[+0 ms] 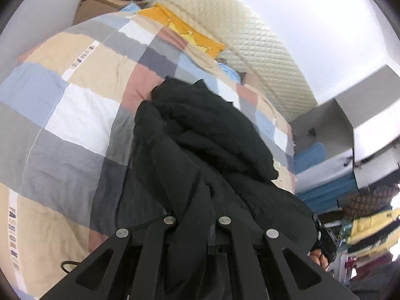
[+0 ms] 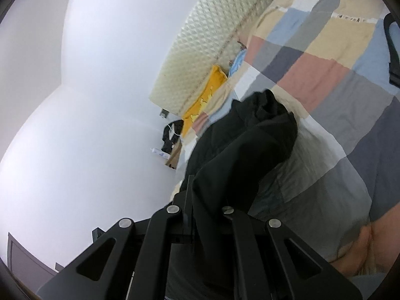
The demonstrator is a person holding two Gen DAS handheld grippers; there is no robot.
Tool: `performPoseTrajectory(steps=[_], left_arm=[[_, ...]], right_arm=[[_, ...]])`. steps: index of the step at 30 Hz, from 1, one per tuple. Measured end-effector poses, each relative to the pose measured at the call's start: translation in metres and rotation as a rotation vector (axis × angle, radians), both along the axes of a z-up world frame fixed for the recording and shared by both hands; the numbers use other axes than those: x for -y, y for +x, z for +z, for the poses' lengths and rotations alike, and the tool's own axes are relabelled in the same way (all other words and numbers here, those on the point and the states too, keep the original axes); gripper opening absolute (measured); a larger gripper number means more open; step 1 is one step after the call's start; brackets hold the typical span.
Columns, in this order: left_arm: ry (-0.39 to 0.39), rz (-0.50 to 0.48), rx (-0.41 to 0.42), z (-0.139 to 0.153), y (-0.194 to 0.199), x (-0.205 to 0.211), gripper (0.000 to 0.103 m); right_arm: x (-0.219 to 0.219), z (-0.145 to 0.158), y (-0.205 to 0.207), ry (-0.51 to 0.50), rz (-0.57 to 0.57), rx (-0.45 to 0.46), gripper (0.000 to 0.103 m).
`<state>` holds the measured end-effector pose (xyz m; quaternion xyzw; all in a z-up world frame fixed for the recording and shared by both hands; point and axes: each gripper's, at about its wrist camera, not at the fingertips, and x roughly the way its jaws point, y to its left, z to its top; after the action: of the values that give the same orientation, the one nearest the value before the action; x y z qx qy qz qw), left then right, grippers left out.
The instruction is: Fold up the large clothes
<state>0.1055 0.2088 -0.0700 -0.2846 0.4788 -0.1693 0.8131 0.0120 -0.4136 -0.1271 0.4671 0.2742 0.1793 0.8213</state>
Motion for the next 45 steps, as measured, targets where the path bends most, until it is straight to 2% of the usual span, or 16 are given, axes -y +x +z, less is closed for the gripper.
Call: performPoseTrajectory(steps=[7, 13, 18, 22, 28, 31, 34, 41, 43, 45], left_arm=[[-0.018, 0.002, 0.014, 0.029, -0.034, -0.020, 0.004], [-0.021, -0.021, 0.038, 0.054, -0.053, -0.022, 0.004], [-0.017, -0.038, 0.067, 0.073, -0.064, -0.016, 0.005], [-0.030, -0.040, 0.089, 0.081, -0.069, -0.013, 0.005], [-0.025, 0.010, 0.037, 0.073, -0.039, -0.008, 0.005], [0.029, 0.037, 0.021, 0.071, -0.012, -0.005, 0.005], [0.044, 0.075, 0.027, 0.070, 0.013, 0.001, 0.005], [0.180, 0.115, 0.025, 0.067, 0.080, 0.026, 0.006], [0.194, 0.137, 0.002, 0.062, 0.096, 0.030, 0.006], [0.203, 0.143, -0.007, 0.056, 0.113, 0.037, 0.006]], right_arm=[[-0.008, 0.030, -0.034, 0.006, -0.009, 0.049, 0.005], [-0.006, 0.056, -0.056, -0.004, -0.026, 0.021, 0.005], [0.007, 0.064, -0.073, 0.039, -0.048, 0.034, 0.005], [0.015, 0.069, -0.074, 0.035, -0.051, 0.037, 0.005], [0.023, 0.070, -0.029, 0.029, -0.064, -0.033, 0.005], [0.028, 0.067, 0.005, 0.035, -0.050, -0.071, 0.005], [0.033, 0.064, 0.036, 0.017, -0.067, -0.110, 0.005], [0.036, 0.051, 0.112, -0.011, -0.116, -0.205, 0.006], [0.036, 0.043, 0.131, -0.016, -0.138, -0.246, 0.006], [0.041, 0.037, 0.133, -0.005, -0.204, -0.266, 0.006]])
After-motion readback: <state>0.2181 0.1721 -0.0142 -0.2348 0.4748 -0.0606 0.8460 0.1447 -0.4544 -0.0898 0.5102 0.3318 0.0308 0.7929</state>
